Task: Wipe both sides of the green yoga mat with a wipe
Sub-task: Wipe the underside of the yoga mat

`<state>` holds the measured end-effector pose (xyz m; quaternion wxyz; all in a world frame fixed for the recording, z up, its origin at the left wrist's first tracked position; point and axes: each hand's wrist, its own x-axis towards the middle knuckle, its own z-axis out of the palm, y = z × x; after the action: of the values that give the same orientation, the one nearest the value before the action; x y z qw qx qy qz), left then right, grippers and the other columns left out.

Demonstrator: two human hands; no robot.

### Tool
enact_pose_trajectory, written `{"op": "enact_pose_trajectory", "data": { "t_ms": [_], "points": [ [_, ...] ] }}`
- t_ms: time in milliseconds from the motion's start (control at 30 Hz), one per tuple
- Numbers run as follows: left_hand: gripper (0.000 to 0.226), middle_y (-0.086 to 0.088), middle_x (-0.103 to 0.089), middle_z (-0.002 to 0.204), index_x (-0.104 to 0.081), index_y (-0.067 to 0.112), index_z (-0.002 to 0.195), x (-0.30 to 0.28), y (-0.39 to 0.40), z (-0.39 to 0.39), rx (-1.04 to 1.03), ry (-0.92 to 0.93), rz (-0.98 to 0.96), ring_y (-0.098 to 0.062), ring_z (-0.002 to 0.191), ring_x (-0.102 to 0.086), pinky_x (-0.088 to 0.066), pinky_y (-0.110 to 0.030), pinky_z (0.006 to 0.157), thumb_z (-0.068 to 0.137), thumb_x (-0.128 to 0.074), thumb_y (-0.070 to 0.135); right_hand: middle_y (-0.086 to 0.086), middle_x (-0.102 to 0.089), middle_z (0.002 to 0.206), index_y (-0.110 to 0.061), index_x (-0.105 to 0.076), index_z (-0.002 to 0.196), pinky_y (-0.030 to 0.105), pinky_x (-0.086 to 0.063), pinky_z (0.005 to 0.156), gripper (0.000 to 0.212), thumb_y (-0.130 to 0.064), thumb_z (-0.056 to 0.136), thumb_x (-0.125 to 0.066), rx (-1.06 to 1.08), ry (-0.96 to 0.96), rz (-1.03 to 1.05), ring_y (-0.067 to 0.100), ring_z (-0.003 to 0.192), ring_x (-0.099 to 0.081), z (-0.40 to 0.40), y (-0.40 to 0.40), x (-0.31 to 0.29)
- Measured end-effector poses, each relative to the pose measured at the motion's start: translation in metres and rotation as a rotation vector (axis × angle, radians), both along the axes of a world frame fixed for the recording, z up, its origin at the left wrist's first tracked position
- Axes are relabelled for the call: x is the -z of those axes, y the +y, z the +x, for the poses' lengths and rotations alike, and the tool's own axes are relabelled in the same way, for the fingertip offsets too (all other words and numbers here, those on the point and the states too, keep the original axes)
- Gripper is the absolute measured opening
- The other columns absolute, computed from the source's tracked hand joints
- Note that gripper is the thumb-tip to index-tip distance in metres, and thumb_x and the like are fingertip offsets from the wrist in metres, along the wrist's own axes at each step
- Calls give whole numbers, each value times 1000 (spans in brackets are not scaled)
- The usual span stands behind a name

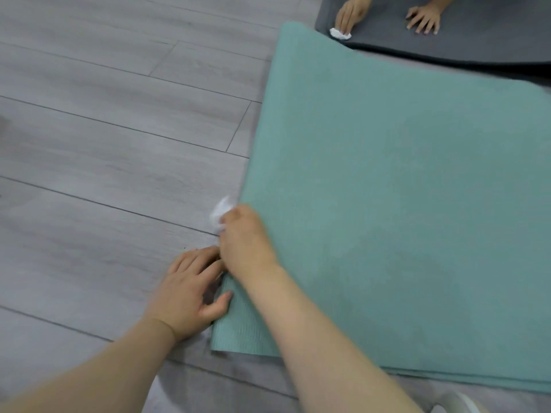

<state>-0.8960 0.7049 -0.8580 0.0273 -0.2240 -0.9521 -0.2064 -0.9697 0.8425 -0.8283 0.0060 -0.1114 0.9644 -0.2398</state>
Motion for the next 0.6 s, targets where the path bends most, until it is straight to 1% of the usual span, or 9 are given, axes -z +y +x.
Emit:
{"op": "enact_pose_trajectory", "data": {
  "t_ms": [67, 133, 200, 267, 300, 367, 433, 500, 600],
  "points": [
    [54, -6, -58, 127, -60, 20, 124, -1, 1, 0, 11, -9, -18, -28, 114, -53, -37, -38, 99, 79, -54, 49, 16, -61, 100, -3, -65, 100, 36, -44, 85, 20, -1, 82, -54, -171, 5, -17, 31, 95, -55, 5, 5, -2],
    [59, -2, -56, 132, -60, 24, 132, -2, 0, 0, 12, -35, -12, -23, 119, -51, -37, -39, 100, 79, -54, 50, 17, -61, 86, -3, -64, 87, 38, -49, 71, 9, -4, 78, -62, -126, 97, -26, 35, 81, -59, 5, 51, 6],
    [60, 1, -55, 134, -58, 26, 135, -3, -2, 0, 12, -45, 8, -21, 120, -51, -37, -38, 102, 80, -55, 49, 17, -59, 79, -3, -60, 82, 38, -49, 61, 7, -8, 77, -60, 22, 146, 37, 35, 71, -59, 7, 114, 13],
    [60, 2, -55, 134, -58, 26, 135, -3, -2, 0, 6, -48, 24, -21, 121, -51, -36, -39, 103, 80, -55, 49, 19, -57, 76, -3, -58, 78, 39, -47, 58, 4, -7, 76, -57, 209, 150, 147, 37, 66, -58, 16, 180, 14],
    [60, 2, -55, 134, -58, 26, 136, -3, -2, 1, 6, -49, 27, -21, 121, -51, -36, -39, 103, 80, -55, 49, 22, -56, 77, -1, -56, 76, 42, -47, 59, 4, -4, 78, -53, 351, 135, 184, 39, 67, -57, 23, 210, 10],
    [61, 2, -55, 134, -58, 26, 136, -3, -1, 2, 8, -54, 23, -21, 120, -51, -36, -39, 103, 80, -54, 49, 29, -56, 84, 4, -56, 80, 47, -44, 67, 8, 1, 83, -49, 644, 67, 143, 43, 76, -56, 34, 249, -1],
    [61, 1, -56, 133, -58, 25, 136, -4, -1, 1, 5, -42, 25, -21, 119, -51, -35, -39, 103, 80, -54, 49, 32, -58, 95, 8, -58, 88, 45, -40, 73, 13, -4, 85, -52, 823, 31, 75, 43, 87, -55, 25, 241, -5],
    [61, 0, -56, 132, -59, 24, 135, -4, -1, 1, 8, -31, 21, -22, 119, -51, -35, -38, 102, 79, -54, 48, 27, -64, 97, 6, -62, 90, 40, -42, 73, 24, -16, 88, -51, 726, -3, 40, 38, 89, -60, 5, 189, -7],
    [59, -2, -58, 130, -61, 21, 132, -2, -1, 1, 3, -14, 2, -22, 118, -51, -34, -38, 103, 79, -53, 48, 17, -66, 98, -2, -64, 98, 34, -46, 74, 23, -20, 88, -53, 263, -65, 4, 32, 90, -61, -10, 78, -8]
  ]
}}
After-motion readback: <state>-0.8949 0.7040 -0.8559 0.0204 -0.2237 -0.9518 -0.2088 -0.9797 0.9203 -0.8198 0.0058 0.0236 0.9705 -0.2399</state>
